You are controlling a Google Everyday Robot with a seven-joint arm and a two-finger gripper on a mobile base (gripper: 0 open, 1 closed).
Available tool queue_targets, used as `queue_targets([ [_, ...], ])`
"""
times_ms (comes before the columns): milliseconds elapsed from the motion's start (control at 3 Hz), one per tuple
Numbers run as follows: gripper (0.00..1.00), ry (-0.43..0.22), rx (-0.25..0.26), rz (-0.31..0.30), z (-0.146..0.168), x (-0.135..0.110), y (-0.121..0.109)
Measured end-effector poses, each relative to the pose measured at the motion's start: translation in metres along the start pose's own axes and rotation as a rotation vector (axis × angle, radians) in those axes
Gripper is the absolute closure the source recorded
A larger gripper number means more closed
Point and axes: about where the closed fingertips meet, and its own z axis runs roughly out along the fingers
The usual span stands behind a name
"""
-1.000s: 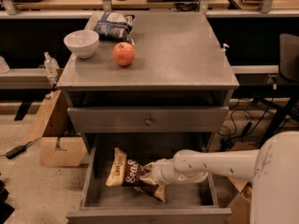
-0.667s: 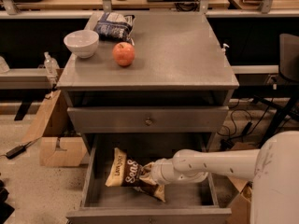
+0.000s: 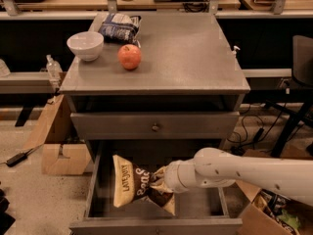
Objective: Pick brown chip bag from middle drawer and place on counter
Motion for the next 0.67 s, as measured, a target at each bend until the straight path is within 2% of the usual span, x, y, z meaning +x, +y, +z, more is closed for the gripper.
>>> queue_targets([
  [333,1.00,-0.008,0.010,-0.033,-0.076,-0.033,0.011],
  [667,1.00,0.005,0.076,-0.025,-0.152,-0.070,-0.003],
])
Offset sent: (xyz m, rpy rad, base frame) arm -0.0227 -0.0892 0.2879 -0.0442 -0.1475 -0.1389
